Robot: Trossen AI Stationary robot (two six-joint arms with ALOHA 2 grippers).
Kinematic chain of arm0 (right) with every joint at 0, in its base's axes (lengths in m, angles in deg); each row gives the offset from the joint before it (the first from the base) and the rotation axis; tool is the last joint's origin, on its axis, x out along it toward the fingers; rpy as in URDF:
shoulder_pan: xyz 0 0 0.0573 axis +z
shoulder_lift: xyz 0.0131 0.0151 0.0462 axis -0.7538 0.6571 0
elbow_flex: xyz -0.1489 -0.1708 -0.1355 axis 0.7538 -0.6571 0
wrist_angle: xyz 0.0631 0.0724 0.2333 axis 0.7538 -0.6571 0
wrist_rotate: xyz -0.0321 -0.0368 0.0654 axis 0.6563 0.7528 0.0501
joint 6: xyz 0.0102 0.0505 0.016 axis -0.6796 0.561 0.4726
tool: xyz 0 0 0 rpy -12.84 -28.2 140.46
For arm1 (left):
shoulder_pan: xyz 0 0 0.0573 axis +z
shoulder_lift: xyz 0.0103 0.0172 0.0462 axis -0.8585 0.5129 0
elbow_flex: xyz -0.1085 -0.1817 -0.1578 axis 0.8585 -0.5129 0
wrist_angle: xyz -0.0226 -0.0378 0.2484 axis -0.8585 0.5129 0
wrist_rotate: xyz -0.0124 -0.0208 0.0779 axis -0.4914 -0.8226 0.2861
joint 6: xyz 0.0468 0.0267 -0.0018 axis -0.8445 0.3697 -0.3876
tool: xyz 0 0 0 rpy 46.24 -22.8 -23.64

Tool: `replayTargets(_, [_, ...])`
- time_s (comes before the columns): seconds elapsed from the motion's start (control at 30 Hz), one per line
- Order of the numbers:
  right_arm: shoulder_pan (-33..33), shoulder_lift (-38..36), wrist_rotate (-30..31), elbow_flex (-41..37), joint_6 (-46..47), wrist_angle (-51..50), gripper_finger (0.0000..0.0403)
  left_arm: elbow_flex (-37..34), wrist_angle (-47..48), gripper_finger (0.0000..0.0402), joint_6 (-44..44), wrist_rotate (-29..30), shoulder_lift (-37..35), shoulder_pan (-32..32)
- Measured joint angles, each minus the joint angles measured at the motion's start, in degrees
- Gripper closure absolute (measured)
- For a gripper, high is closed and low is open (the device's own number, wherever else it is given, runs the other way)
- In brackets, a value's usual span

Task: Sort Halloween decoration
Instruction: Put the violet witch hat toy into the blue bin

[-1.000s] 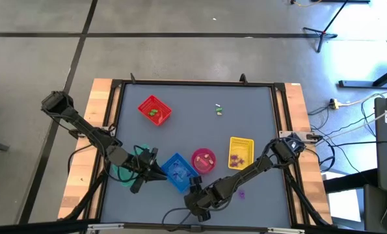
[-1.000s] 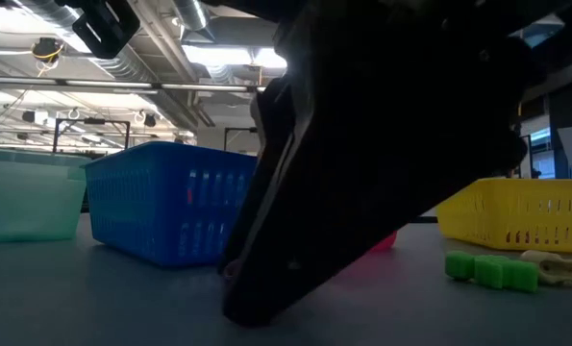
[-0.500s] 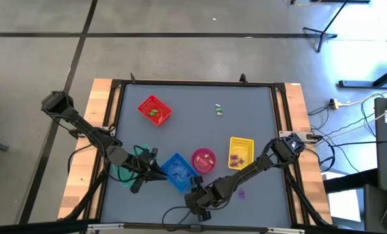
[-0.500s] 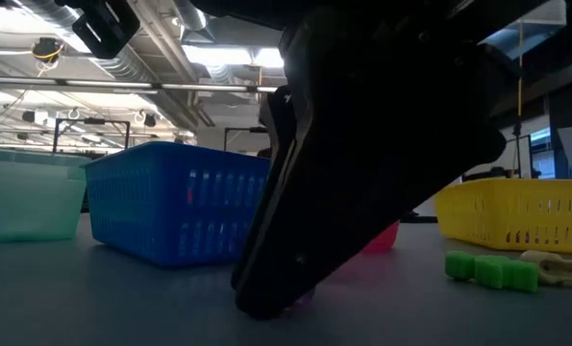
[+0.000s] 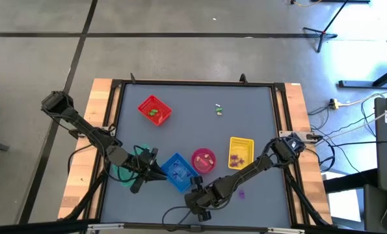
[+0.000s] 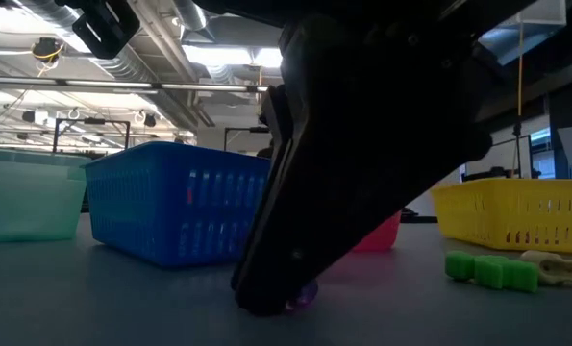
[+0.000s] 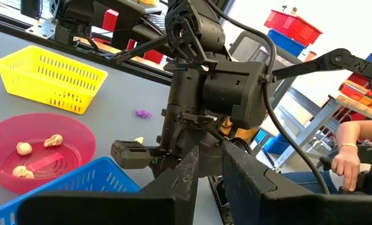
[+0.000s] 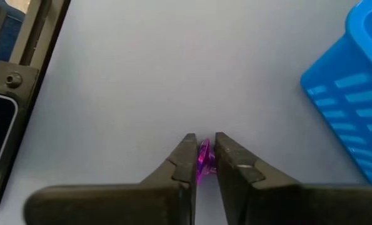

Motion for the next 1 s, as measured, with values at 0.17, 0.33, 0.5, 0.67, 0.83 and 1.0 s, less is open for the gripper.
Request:
replayTargets(0.17, [0.00,0.00,0.00,0.00,0.25,0.04,0.0363,0.00,0.00,0.0346,0.00,0.00,0.00,0.01])
replayTargets(0.33, [0.00,0.00,0.00,0.02,0.55,0.02,0.0364,0.00,0.00,0.0346,-0.02,0.02,0.00,0.02])
replayTargets(0.5, [0.00,0.10,-0.02,1.37,0.50,-0.96,0.0364,0.00,0.00,0.0346,-0.02,0.02,0.00,0.02])
replayTargets(0.67, [0.00,0.17,-1.19,3.69,0.51,-3.41,0.0365,0.00,0.00,0.0346,-0.02,0.02,0.00,0.00])
replayTargets(0.83, [0.11,0.17,-3.53,7.02,0.56,-6.36,0.0365,0.00,0.00,0.0346,-0.04,0.02,0.00,0.01])
replayTargets(1.0, [0.11,0.17,-4.12,11.60,0.49,-9.71,0.0365,0.00,0.00,0.0346,-0.04,0.04,0.00,0.02])
